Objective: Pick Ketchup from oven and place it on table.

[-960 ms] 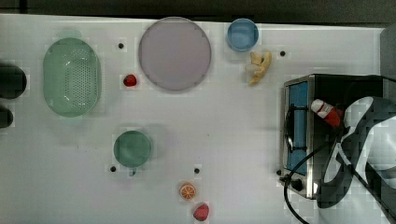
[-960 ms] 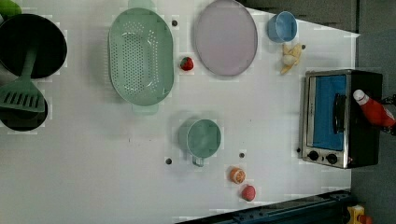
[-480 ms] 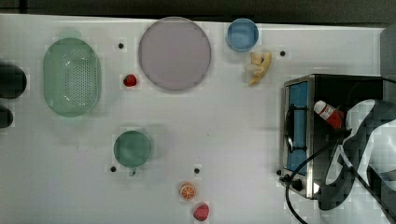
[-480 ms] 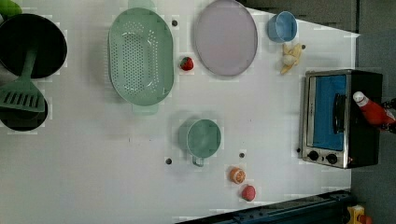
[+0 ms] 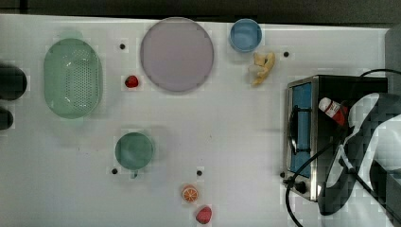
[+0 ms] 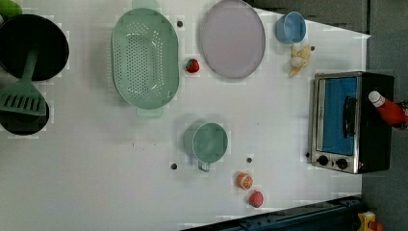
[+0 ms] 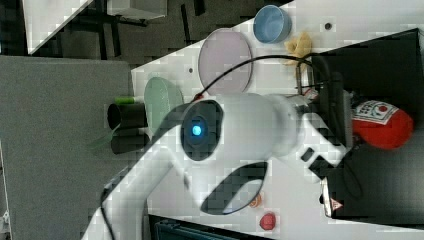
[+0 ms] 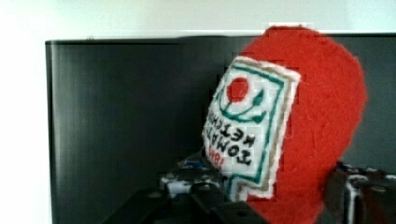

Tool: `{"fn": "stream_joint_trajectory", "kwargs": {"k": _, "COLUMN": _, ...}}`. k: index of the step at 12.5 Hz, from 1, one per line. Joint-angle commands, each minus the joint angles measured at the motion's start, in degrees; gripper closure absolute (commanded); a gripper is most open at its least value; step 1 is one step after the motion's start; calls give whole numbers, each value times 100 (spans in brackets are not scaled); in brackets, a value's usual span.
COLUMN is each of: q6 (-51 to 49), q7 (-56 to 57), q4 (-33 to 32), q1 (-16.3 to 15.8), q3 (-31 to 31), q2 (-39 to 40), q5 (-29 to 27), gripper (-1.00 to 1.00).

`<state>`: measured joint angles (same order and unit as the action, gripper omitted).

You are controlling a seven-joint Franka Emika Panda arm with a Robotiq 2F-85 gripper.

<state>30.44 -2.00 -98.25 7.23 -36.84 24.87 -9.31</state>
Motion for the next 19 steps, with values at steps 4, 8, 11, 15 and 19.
{"fn": "stream_joint_trajectory", "kwargs": {"k": 4, "q6": -1509, "q7": 784, "q4": 807, "q1": -978, "q3": 459, "q2": -1099, "q5": 180, "gripper": -24}}
{"fn": "stream_joint_trajectory", "kwargs": {"k": 8, "q6": -2258, "q7": 743, "q4": 763, "q1": -1518, "q3": 964, "q2": -1494, "q5": 182, "gripper": -24}}
{"fn": "stream_joint_trajectory", "kwargs": {"k": 11, "q6": -2419, "q7": 741, "q4": 640, "q1": -1784, "q3": 1437, "q2": -1527, "q5": 183, "gripper": -24}}
{"fn": "stream_joint_trajectory", "kwargs": {"k": 15, "q6": -2365, "q7": 202, "q4": 258, "q1": -2057, "q3": 1946, "q2": -1523, "q5": 275, "gripper": -24}}
{"fn": "stream_joint_trajectory", "kwargs": {"k": 19, "q6": -1747, "q7": -881, "q4": -716, "q1": -2152, "q3": 2070, "q2": -1516, "q5": 515, "gripper": -24}}
